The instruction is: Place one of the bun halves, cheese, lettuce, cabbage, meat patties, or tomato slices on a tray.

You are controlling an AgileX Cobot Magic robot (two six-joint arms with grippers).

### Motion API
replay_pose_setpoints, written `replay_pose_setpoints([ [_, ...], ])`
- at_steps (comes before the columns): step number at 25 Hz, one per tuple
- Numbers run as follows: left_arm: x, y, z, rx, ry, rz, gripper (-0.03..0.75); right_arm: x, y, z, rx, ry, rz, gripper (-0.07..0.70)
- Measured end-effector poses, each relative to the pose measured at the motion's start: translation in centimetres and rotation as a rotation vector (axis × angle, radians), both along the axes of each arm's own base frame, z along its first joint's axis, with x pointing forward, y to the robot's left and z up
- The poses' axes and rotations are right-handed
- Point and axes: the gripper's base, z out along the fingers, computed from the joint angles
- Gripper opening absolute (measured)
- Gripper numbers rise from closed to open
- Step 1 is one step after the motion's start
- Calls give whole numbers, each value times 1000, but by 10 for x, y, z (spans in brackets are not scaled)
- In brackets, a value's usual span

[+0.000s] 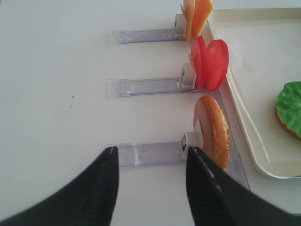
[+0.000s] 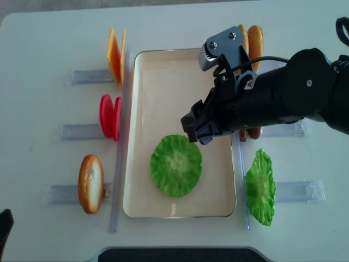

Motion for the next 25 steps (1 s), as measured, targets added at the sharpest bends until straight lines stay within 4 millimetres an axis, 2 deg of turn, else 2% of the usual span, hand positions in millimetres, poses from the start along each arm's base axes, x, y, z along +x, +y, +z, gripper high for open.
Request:
replay_pose_setpoints([
  [3, 0, 0, 0, 0, 0, 0, 357, -6, -24, 7, -123, 62, -98, 429],
  [8, 0, 0, 0, 0, 0, 0, 356, -16, -78, 25, -363, 109, -252, 377],
  [13, 0, 0, 0, 0, 0, 0, 356, -32, -137, 49, -441, 180, -450, 355],
  [17, 0, 0, 0, 0, 0, 0, 356, -48, -179, 65, -495, 170, -605, 352],
  [21, 0, 0, 0, 0, 0, 0, 356, -65, -206, 78, -514, 142, -710, 352],
  [25, 0, 0, 0, 0, 0, 0, 356, -81, -217, 89, -498, 87, -765, 352],
])
